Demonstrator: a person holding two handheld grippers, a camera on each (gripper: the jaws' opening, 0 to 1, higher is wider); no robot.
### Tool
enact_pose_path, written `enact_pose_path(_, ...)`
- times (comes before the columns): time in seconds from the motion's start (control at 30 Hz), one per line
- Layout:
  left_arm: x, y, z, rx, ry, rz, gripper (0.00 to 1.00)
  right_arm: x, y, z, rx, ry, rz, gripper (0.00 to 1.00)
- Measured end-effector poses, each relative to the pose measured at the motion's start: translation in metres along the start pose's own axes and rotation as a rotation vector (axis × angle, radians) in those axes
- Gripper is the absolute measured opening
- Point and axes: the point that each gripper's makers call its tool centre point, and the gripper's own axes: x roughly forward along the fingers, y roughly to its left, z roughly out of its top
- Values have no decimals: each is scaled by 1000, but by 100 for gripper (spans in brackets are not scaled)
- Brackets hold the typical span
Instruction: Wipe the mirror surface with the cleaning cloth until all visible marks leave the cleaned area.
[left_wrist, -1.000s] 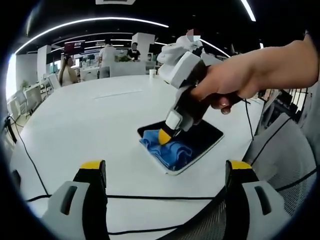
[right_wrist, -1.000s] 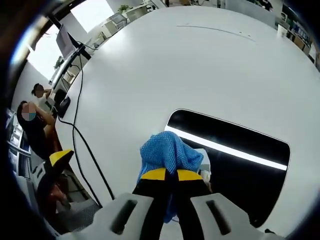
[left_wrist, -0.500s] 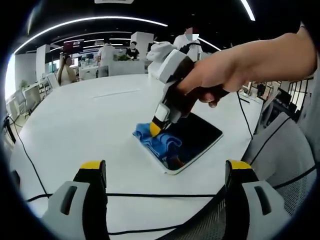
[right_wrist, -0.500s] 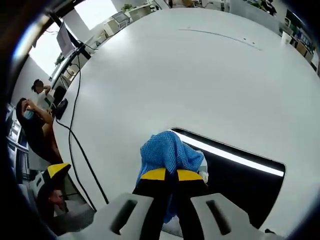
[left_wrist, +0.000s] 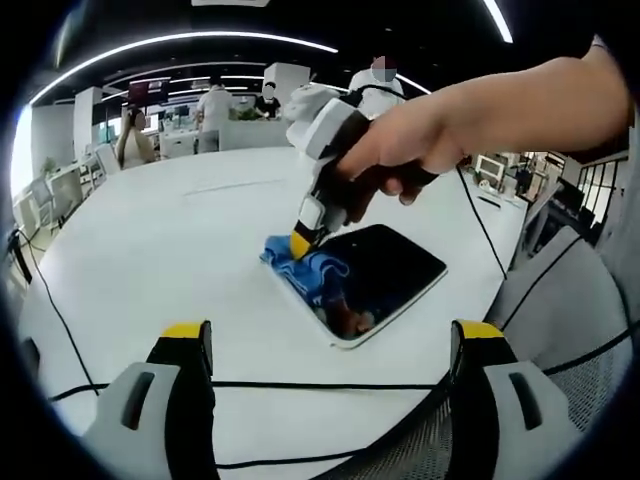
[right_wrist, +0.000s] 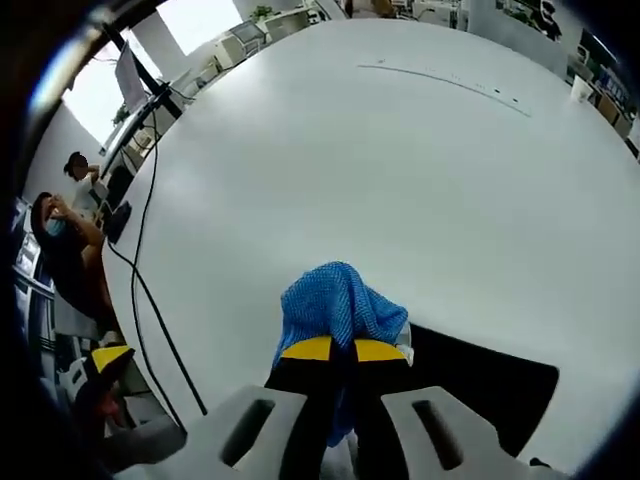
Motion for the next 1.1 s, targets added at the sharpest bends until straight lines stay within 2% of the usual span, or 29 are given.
enact_pose_path(0.3,-1,-1,1,-5,0,0,99,-2,-3,9,40,5,17,0)
enact_pose_path(0.63,-1,-2,1,-10,-2,-3,99,-1,-4,15,32,-11,19,0)
enact_pose_path(0.73,-1,-3,2,-9,-2,-7,99,5,-6,18,3,-13,29,0)
enact_pose_path(0.9,0,-3,1,-9,-1,-11,99,8,-8,20,36,-10,36,0)
enact_pose_path(1.1,0,-2,0,-5,2,-10,99,7,-7,19,26,-14,35,0)
